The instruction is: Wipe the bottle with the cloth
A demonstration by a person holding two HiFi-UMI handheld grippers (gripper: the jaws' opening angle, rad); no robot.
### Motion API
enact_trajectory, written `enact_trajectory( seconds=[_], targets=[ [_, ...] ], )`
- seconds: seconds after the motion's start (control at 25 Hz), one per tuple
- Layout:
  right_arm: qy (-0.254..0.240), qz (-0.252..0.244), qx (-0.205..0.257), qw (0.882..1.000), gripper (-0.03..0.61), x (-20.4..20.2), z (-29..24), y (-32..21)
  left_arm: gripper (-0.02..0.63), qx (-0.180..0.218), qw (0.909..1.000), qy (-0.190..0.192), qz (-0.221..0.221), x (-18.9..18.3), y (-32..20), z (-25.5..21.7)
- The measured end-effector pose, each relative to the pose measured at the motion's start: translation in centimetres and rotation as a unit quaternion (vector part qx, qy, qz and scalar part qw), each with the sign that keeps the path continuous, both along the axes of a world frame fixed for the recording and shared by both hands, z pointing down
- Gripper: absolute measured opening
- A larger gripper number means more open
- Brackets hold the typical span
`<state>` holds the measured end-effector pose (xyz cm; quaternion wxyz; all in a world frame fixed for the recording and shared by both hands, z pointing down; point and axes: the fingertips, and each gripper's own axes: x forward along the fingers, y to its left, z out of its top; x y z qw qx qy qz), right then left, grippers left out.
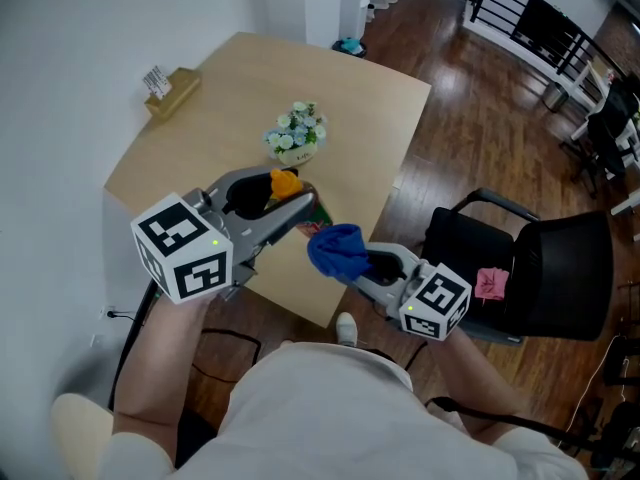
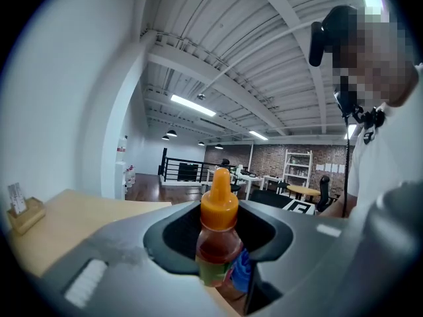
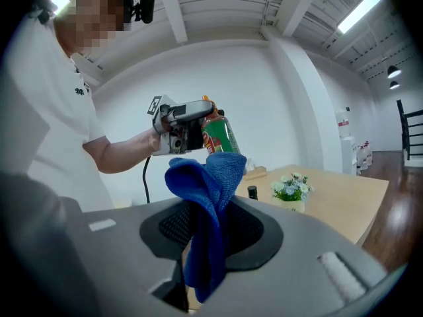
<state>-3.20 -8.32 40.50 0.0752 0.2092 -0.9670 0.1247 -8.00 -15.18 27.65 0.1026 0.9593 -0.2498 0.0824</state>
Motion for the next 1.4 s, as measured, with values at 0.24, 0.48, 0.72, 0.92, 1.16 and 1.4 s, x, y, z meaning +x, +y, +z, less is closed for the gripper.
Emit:
enact_trajectory(
  seconds=[0.24, 0.48, 0.72, 0.92, 1.16, 1.4],
  targets=[
    [-0.011, -0.031, 0.058, 0.998, 0.117, -1.8, -4.3, 1.9, 0.163, -0.004, 0.9999, -0.013, -0.003, 0.3, 0.2, 1.1],
    [-0.022, -0.046, 0.079, 0.996, 0.117, -4.0, -6.5, 1.8, 0.163, -0.005, 0.9999, -0.008, 0.004, 0.8, 0.5, 0.7],
    [-0.005, -0.04, 0.041, 0.998, 0.117, -3.7, -2.8, 1.3, 0.163, -0.001, 1.0, -0.005, 0.004, 0.7, 1.0, 0.2],
    [0.013, -0.033, -0.006, 0.999, 0.117, -2.7, 1.8, 1.0, 0.163, 0.003, 1.0, 0.0, 0.0, 0.4, 1.1, -0.5],
    [0.03, -0.015, -0.044, 0.998, 0.117, -1.0, 6.0, -0.4, 0.163, 0.009, 0.9999, 0.008, 0.003, -0.1, 0.6, -1.8],
    [0.005, 0.028, -0.03, 0.999, 0.117, 3.3, 2.8, -2.8, 0.163, 0.008, 0.9997, -0.005, 0.022, 0.7, 2.1, -1.4]
  ],
)
